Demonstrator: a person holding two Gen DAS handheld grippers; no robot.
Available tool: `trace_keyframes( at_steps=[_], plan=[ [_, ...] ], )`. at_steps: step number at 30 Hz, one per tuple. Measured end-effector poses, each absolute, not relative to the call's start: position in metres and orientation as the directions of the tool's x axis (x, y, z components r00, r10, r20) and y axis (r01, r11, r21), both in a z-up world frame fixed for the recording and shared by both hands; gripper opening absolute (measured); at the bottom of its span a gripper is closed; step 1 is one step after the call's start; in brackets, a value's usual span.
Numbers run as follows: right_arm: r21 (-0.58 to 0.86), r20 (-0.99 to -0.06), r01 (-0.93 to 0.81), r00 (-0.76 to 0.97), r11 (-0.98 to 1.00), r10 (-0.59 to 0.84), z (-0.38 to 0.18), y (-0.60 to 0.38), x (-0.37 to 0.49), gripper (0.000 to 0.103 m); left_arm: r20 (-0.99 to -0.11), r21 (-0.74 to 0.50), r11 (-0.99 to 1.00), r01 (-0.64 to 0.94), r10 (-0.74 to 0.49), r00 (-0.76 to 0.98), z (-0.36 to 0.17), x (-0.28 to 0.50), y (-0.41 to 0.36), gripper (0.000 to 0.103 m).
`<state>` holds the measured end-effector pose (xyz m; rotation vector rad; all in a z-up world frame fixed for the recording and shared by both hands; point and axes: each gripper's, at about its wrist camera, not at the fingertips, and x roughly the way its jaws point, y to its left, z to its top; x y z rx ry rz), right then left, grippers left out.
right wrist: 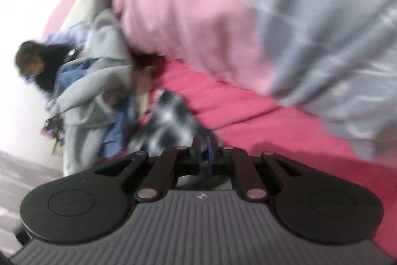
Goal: Fold clothes
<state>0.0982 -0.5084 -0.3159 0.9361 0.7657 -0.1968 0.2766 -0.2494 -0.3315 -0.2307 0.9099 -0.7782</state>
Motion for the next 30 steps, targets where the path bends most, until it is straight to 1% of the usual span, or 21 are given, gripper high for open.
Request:
trace_keyframes(
  at_steps=[1, 2, 4, 5, 6, 8, 9, 10, 11, 12, 14, 17, 19, 20, 21, 24, 27, 28, 29, 30],
  plan=[
    [0.641, -0.691, 0.495, 0.705, 0.587, 0.160, -0.321, -0.509, 0.096, 0.017, -0.607, -0.533, 0.706, 0.466, -0.703, 0.370, -0.330, 0.283, -0.241, 0.002],
    [0.630, -0.716, 0.521, 0.677, 0.576, 0.170, -0.328, -0.507, 0.095, 0.030, -0.591, -0.571, 0.697, 0.435, -0.716, 0.372, -0.327, 0.289, -0.232, 0.002],
    [0.615, -0.755, 0.568, 0.624, 0.547, 0.200, -0.342, -0.503, 0.096, 0.035, -0.567, -0.616, 0.682, 0.393, -0.731, 0.379, -0.321, 0.298, -0.221, 0.002],
    [0.611, -0.769, 0.590, 0.600, 0.528, 0.220, -0.350, -0.501, 0.097, 0.043, -0.556, -0.637, 0.672, 0.378, -0.740, 0.378, -0.319, 0.303, -0.217, 0.002],
    [0.607, -0.781, 0.611, 0.576, 0.509, 0.240, -0.357, -0.498, 0.099, 0.046, -0.547, -0.652, 0.663, 0.368, -0.747, 0.377, -0.316, 0.307, -0.214, 0.002],
    [0.618, -0.772, 0.610, 0.591, 0.496, 0.234, -0.362, -0.494, 0.107, 0.054, -0.537, -0.666, 0.649, 0.368, -0.759, 0.368, -0.310, 0.311, -0.213, 0.002],
    [0.623, -0.767, 0.610, 0.599, 0.490, 0.230, -0.365, -0.492, 0.111, 0.057, -0.531, -0.673, 0.642, 0.368, -0.765, 0.364, -0.308, 0.313, -0.213, 0.002],
    [0.597, -0.780, 0.592, 0.587, 0.541, 0.218, -0.364, -0.486, 0.116, 0.058, -0.526, -0.680, 0.634, 0.368, -0.772, 0.358, -0.306, 0.314, -0.212, 0.002],
    [0.567, -0.793, 0.572, 0.574, 0.592, 0.204, -0.362, -0.480, 0.122, 0.057, -0.520, -0.688, 0.626, 0.368, -0.778, 0.352, -0.304, 0.314, -0.212, 0.002],
    [0.535, -0.805, 0.550, 0.562, 0.641, 0.189, -0.361, -0.474, 0.128, 0.054, -0.516, -0.691, 0.622, 0.369, -0.781, 0.351, -0.302, 0.314, -0.212, 0.002],
    [0.353, -0.862, 0.446, 0.497, 0.822, 0.101, -0.354, -0.451, 0.133, 0.028, -0.513, -0.691, 0.619, 0.372, -0.784, 0.350, -0.298, 0.310, -0.211, 0.002],
    [0.212, -0.890, 0.353, 0.455, 0.911, 0.030, -0.348, -0.438, 0.126, 0.026, -0.524, -0.687, 0.626, 0.370, -0.778, 0.346, -0.302, 0.310, -0.212, 0.002],
    [0.203, -0.902, 0.378, 0.432, 0.903, 0.022, -0.342, -0.443, 0.123, 0.023, -0.530, -0.683, 0.631, 0.368, -0.775, 0.344, -0.303, 0.309, -0.212, 0.002],
    [0.225, -0.898, 0.396, 0.438, 0.890, 0.032, -0.339, -0.446, 0.121, 0.020, -0.532, -0.682, 0.632, 0.368, -0.774, 0.343, -0.304, 0.309, -0.212, 0.002],
    [0.249, -0.894, 0.414, 0.445, 0.876, 0.043, -0.336, -0.450, 0.120, 0.020, -0.534, -0.679, 0.633, 0.371, -0.773, 0.342, -0.304, 0.308, -0.213, 0.002],
    [0.382, -0.860, 0.475, 0.497, 0.793, 0.117, -0.340, -0.466, 0.120, 0.022, -0.542, -0.666, 0.639, 0.385, -0.769, 0.339, -0.306, 0.307, -0.217, 0.002],
    [0.451, -0.842, 0.506, 0.514, 0.735, 0.162, -0.356, -0.469, 0.126, 0.022, -0.552, -0.654, 0.645, 0.396, -0.764, 0.333, -0.309, 0.303, -0.221, 0.002],
    [0.437, -0.847, 0.499, 0.509, 0.748, 0.155, -0.356, -0.469, 0.124, 0.012, -0.553, -0.653, 0.644, 0.398, -0.765, 0.329, -0.310, 0.302, -0.222, 0.002],
    [0.421, -0.852, 0.490, 0.502, 0.763, 0.147, -0.355, -0.467, 0.123, 0.008, -0.552, -0.656, 0.641, 0.400, -0.768, 0.325, -0.310, 0.301, -0.223, 0.002],
    [0.405, -0.857, 0.482, 0.496, 0.777, 0.139, -0.354, -0.466, 0.121, 0.006, -0.552, -0.657, 0.639, 0.399, -0.769, 0.323, -0.311, 0.301, -0.223, 0.002]
  ],
)
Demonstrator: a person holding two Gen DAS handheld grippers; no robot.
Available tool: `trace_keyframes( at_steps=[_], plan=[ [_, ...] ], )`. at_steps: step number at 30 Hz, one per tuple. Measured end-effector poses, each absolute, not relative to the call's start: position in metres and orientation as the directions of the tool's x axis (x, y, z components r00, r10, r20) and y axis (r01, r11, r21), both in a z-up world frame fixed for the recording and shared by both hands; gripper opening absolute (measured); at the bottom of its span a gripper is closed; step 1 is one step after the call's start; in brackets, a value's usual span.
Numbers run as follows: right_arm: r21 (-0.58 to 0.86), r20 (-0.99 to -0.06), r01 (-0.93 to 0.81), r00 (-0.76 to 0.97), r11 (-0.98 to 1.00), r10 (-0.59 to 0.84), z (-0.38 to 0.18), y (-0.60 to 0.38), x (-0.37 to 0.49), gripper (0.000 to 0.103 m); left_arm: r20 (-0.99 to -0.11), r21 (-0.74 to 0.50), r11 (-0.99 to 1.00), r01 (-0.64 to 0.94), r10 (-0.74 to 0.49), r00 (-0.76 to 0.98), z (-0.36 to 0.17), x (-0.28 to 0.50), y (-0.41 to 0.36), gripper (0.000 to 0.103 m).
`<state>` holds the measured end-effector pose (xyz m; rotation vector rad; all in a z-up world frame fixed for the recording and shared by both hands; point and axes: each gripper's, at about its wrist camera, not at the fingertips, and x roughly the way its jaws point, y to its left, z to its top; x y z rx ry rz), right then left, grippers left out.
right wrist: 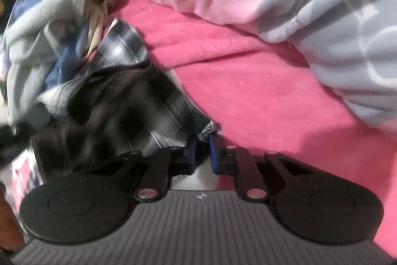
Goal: Fold clothes
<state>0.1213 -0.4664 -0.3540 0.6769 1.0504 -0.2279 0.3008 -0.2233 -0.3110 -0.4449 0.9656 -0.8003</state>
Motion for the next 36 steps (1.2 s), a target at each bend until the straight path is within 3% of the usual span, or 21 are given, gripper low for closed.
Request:
trace_keyframes(
  at_steps=[4, 9, 13, 16, 17, 26, 33, 36],
  plan=[
    [0.299, -0.890, 0.429, 0.447, 0.853, 0.087, -0.349, -0.457, 0.108, 0.004, -0.557, -0.666, 0.636, 0.390, -0.772, 0.307, -0.315, 0.302, -0.225, 0.002],
    [0.385, -0.868, 0.473, 0.477, 0.793, 0.137, -0.347, -0.467, 0.114, 0.008, -0.564, -0.660, 0.637, 0.398, -0.770, 0.298, -0.316, 0.301, -0.227, 0.002],
    [0.479, -0.846, 0.512, 0.486, 0.713, 0.219, -0.361, -0.474, 0.119, 0.019, -0.570, -0.655, 0.642, 0.398, -0.766, 0.297, -0.318, 0.301, -0.230, 0.002],
    [0.414, -0.862, 0.451, 0.473, 0.791, 0.181, -0.354, -0.464, 0.118, 0.002, -0.573, -0.656, 0.640, 0.400, -0.767, 0.288, -0.319, 0.300, -0.232, 0.002],
    [0.391, -0.867, 0.430, 0.469, 0.814, 0.168, -0.350, -0.462, 0.116, 0.001, -0.573, -0.657, 0.639, 0.401, -0.768, 0.285, -0.319, 0.299, -0.233, 0.002],
    [0.333, -0.875, 0.395, 0.468, 0.856, 0.124, -0.341, -0.460, 0.101, 0.000, -0.604, -0.640, 0.643, 0.421, -0.759, 0.241, -0.339, 0.282, -0.256, 0.002],
    [0.364, -0.859, 0.416, 0.495, 0.833, 0.129, -0.345, -0.466, 0.096, 0.003, -0.696, -0.505, 0.679, 0.532, -0.685, 0.214, -0.378, 0.254, -0.288, 0.003],
    [0.337, -0.826, 0.364, 0.556, 0.868, 0.087, -0.325, -0.462, 0.087, 0.006, -0.694, -0.474, 0.682, 0.557, -0.679, 0.240, -0.381, 0.247, -0.287, 0.003]
  ],
)
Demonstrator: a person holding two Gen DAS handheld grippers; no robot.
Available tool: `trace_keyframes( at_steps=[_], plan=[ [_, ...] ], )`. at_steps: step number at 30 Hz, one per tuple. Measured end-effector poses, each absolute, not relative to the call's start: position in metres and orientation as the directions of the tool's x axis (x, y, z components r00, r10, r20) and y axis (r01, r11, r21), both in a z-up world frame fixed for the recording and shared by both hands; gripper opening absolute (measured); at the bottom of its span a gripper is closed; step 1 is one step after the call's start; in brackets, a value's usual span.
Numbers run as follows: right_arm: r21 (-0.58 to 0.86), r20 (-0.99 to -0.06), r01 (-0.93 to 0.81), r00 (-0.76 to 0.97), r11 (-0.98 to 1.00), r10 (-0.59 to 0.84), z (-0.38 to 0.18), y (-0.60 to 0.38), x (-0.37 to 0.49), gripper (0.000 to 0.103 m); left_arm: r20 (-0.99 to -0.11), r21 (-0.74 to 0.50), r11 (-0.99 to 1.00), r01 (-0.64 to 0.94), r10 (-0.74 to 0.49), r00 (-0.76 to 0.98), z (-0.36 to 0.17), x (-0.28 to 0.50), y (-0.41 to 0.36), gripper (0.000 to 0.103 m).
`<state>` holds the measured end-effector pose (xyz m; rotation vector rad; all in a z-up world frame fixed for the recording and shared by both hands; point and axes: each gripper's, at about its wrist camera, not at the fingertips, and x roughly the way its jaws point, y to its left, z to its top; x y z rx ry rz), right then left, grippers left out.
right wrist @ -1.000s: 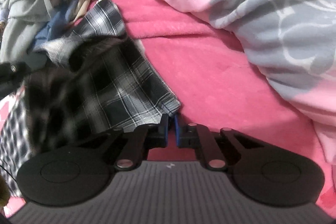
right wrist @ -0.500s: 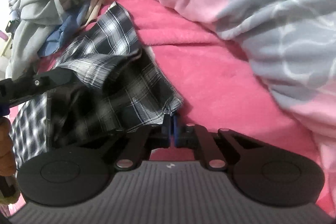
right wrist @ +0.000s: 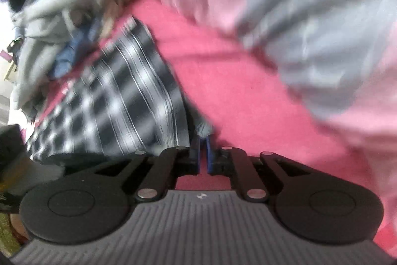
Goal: Fold clothes
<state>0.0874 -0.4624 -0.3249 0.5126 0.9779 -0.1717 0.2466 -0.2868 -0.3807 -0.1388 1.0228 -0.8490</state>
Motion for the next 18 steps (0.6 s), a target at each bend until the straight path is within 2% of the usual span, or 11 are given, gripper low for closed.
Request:
trace_keyframes(
  at_steps=[3, 8, 10, 12, 13, 14, 17, 18],
  plan=[
    [0.201, -0.788, 0.175, 0.613, 0.964, 0.053, -0.301, -0.444, 0.083, 0.007, -0.686, -0.486, 0.684, 0.544, -0.684, 0.247, -0.382, 0.248, -0.283, 0.003],
    [0.000, -0.819, -0.171, 0.566, 0.985, 0.098, -0.309, -0.404, 0.098, 0.033, -0.672, -0.525, 0.680, 0.511, -0.700, 0.242, -0.381, 0.253, -0.279, 0.003],
    [-0.087, -0.831, -0.282, 0.549, 0.955, 0.086, -0.316, -0.391, 0.103, 0.036, -0.667, -0.542, 0.678, 0.497, -0.707, 0.235, -0.383, 0.253, -0.277, 0.003],
    [-0.169, -0.841, -0.358, 0.538, 0.918, 0.055, -0.324, -0.381, 0.113, 0.032, -0.664, -0.546, 0.676, 0.495, -0.710, 0.237, -0.384, 0.252, -0.275, 0.004],
    [-0.202, -0.841, -0.369, 0.539, 0.907, 0.032, -0.325, -0.380, 0.116, 0.010, -0.659, -0.546, 0.674, 0.497, -0.712, 0.241, -0.384, 0.252, -0.277, 0.004],
    [-0.234, -0.841, -0.379, 0.542, 0.895, 0.010, -0.326, -0.380, 0.119, 0.003, -0.655, -0.546, 0.672, 0.500, -0.715, 0.246, -0.383, 0.251, -0.278, 0.004],
    [-0.343, -0.802, -0.431, 0.597, 0.835, -0.022, -0.318, -0.374, 0.114, 0.003, -0.652, -0.526, 0.669, 0.526, -0.714, 0.256, -0.381, 0.247, -0.283, 0.006],
    [-0.380, -0.787, -0.445, 0.616, 0.811, -0.030, -0.315, -0.372, 0.112, 0.003, -0.659, -0.517, 0.671, 0.531, -0.708, 0.252, -0.382, 0.246, -0.284, 0.009]
  ],
)
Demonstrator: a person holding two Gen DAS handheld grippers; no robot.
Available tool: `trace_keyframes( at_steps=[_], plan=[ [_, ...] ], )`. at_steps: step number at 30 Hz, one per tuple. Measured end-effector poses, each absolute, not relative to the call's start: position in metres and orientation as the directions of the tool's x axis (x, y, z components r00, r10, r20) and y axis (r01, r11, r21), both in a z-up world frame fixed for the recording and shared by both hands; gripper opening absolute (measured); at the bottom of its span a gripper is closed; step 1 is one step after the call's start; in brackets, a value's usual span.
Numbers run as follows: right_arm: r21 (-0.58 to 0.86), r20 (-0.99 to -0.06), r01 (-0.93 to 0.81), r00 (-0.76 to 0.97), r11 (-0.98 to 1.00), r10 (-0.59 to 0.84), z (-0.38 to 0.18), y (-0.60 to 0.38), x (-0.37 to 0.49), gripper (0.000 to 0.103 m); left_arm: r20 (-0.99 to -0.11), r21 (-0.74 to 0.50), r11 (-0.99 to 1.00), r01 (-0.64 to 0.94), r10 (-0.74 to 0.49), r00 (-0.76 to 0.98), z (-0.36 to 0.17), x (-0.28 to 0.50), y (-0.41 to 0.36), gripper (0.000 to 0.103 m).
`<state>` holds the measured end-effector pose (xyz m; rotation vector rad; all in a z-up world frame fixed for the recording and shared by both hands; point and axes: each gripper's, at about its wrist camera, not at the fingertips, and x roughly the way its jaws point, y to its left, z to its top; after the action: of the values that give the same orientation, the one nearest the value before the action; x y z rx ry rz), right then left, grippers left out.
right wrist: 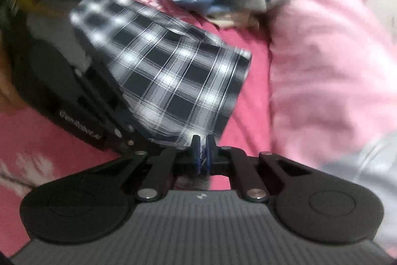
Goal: Fold clothes
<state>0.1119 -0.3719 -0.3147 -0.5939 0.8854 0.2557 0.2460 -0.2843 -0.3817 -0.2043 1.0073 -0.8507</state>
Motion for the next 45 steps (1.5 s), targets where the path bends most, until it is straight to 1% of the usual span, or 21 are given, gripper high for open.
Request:
trace_keyframes(
  at_steps=[2, 3, 4, 6, 7, 8, 9, 14, 18, 20, 24, 26, 27, 28, 30, 32, 33, 36, 39, 43, 45],
  plan=[
    [-0.429, -0.825, -0.519, 0.558, 0.739, -0.087, -0.334, -0.371, 0.107, 0.002, -0.662, -0.526, 0.663, 0.533, -0.712, 0.233, -0.381, 0.246, -0.283, 0.015],
    [-0.449, -0.842, -0.554, 0.524, 0.701, -0.125, -0.346, -0.372, 0.104, 0.002, -0.661, -0.532, 0.657, 0.534, -0.716, 0.222, -0.380, 0.246, -0.282, 0.022],
    [-0.455, -0.846, -0.556, 0.514, 0.695, -0.142, -0.344, -0.375, 0.103, 0.006, -0.661, -0.539, 0.651, 0.534, -0.720, 0.211, -0.378, 0.246, -0.280, 0.032],
    [-0.466, -0.850, -0.558, 0.497, 0.687, -0.173, -0.339, -0.382, 0.102, 0.012, -0.654, -0.549, 0.639, 0.539, -0.730, 0.200, -0.370, 0.244, -0.273, 0.041],
    [-0.471, -0.852, -0.559, 0.488, 0.682, -0.189, -0.336, -0.385, 0.102, 0.020, -0.647, -0.552, 0.633, 0.543, -0.736, 0.201, -0.365, 0.242, -0.267, 0.044],
    [-0.446, -0.859, -0.538, 0.482, 0.715, -0.173, -0.327, -0.391, 0.106, 0.029, -0.638, -0.559, 0.626, 0.544, -0.744, 0.201, -0.360, 0.240, -0.258, 0.045],
    [-0.418, -0.865, -0.515, 0.477, 0.748, -0.155, -0.317, -0.398, 0.109, 0.031, -0.630, -0.565, 0.622, 0.542, -0.750, 0.204, -0.356, 0.238, -0.249, 0.046],
    [-0.183, -0.847, -0.349, 0.530, 0.919, 0.032, -0.277, -0.418, 0.157, 0.035, -0.614, -0.579, 0.673, 0.460, -0.731, 0.297, -0.343, 0.243, -0.198, 0.046],
    [0.005, -0.771, -0.268, 0.612, 0.963, 0.174, -0.266, -0.417, 0.210, 0.035, -0.663, -0.499, 0.779, 0.379, -0.625, 0.412, -0.348, 0.255, -0.174, 0.045],
    [-0.032, -0.773, -0.315, 0.609, 0.948, 0.177, -0.282, -0.399, 0.241, 0.033, -0.688, -0.457, 0.815, 0.356, -0.577, 0.440, -0.354, 0.258, -0.170, 0.044],
    [-0.203, -0.777, -0.456, 0.614, 0.866, 0.141, -0.298, -0.365, 0.264, 0.035, -0.716, -0.412, 0.846, 0.338, -0.530, 0.455, -0.370, 0.256, -0.167, 0.045],
    [-0.219, -0.804, -0.568, 0.566, 0.793, 0.183, -0.304, -0.351, 0.268, 0.046, -0.706, -0.410, 0.846, 0.341, -0.531, 0.468, -0.374, 0.252, -0.165, 0.045],
    [-0.223, -0.817, -0.621, 0.539, 0.751, 0.203, -0.308, -0.344, 0.271, 0.046, -0.704, -0.402, 0.847, 0.347, -0.528, 0.474, -0.375, 0.251, -0.166, 0.045],
    [-0.259, -0.831, -0.645, 0.528, 0.719, 0.175, -0.315, -0.340, 0.275, 0.046, -0.704, -0.392, 0.849, 0.354, -0.525, 0.479, -0.376, 0.250, -0.167, 0.045],
    [-0.310, -0.859, -0.677, 0.501, 0.667, 0.108, -0.334, -0.330, 0.288, 0.037, -0.700, -0.381, 0.853, 0.358, -0.519, 0.490, -0.376, 0.247, -0.168, 0.045],
    [-0.276, -0.870, -0.665, 0.480, 0.694, 0.114, -0.337, -0.335, 0.296, 0.013, -0.694, -0.383, 0.853, 0.355, -0.519, 0.499, -0.377, 0.246, -0.170, 0.045],
    [-0.273, -0.862, -0.647, 0.493, 0.712, 0.118, -0.334, -0.336, 0.298, 0.010, -0.690, -0.383, 0.853, 0.353, -0.519, 0.504, -0.377, 0.246, -0.172, 0.045],
    [-0.369, -0.822, -0.601, 0.566, 0.709, 0.052, -0.337, -0.336, 0.293, 0.009, -0.685, -0.370, 0.856, 0.360, -0.514, 0.516, -0.380, 0.242, -0.174, 0.046],
    [-0.552, -0.760, -0.509, 0.632, 0.660, -0.148, -0.361, -0.343, 0.298, 0.010, -0.686, -0.350, 0.859, 0.374, -0.507, 0.522, -0.380, 0.237, -0.172, 0.047],
    [-0.489, -0.723, -0.367, 0.678, 0.791, -0.132, -0.329, -0.360, 0.293, 0.010, -0.680, -0.350, 0.858, 0.376, -0.508, 0.528, -0.381, 0.237, -0.173, 0.047],
    [-0.413, -0.736, -0.378, 0.675, 0.829, -0.059, -0.313, -0.356, 0.280, 0.010, -0.678, -0.351, 0.859, 0.374, -0.508, 0.532, -0.382, 0.237, -0.174, 0.048]
  ],
)
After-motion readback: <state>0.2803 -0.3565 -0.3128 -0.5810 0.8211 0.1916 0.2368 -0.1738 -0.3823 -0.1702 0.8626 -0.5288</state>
